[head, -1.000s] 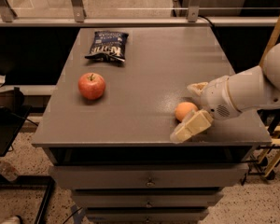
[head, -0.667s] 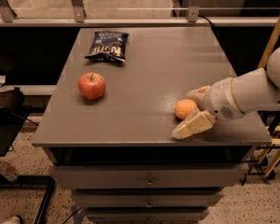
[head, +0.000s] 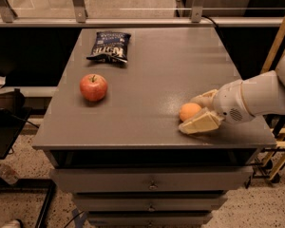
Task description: Move orange near apple
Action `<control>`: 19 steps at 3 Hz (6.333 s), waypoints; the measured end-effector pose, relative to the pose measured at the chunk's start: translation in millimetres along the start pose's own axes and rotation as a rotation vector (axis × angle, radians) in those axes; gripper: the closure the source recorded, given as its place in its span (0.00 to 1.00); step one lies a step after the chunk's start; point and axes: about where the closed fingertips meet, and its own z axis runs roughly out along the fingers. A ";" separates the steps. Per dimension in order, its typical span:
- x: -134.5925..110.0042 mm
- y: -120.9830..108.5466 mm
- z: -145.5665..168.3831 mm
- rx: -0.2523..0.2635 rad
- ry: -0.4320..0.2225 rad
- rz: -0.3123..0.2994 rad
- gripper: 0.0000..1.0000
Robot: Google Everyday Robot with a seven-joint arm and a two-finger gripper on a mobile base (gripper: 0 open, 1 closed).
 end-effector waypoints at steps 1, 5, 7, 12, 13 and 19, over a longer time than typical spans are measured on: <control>-7.4 -9.2 -12.2 0.019 -0.025 -0.001 0.88; -87.2 -31.7 -20.3 0.024 -0.080 -0.120 1.00; -140.3 -22.3 58.5 -0.066 0.032 -0.242 1.00; -171.1 13.9 137.0 -0.250 0.176 -0.355 0.81; -171.1 15.0 138.2 -0.253 0.177 -0.356 0.59; -144.3 3.5 114.7 -0.211 0.119 -0.328 0.00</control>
Offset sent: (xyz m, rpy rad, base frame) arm 0.0272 -0.0272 0.0790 0.0569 -0.1456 -0.0261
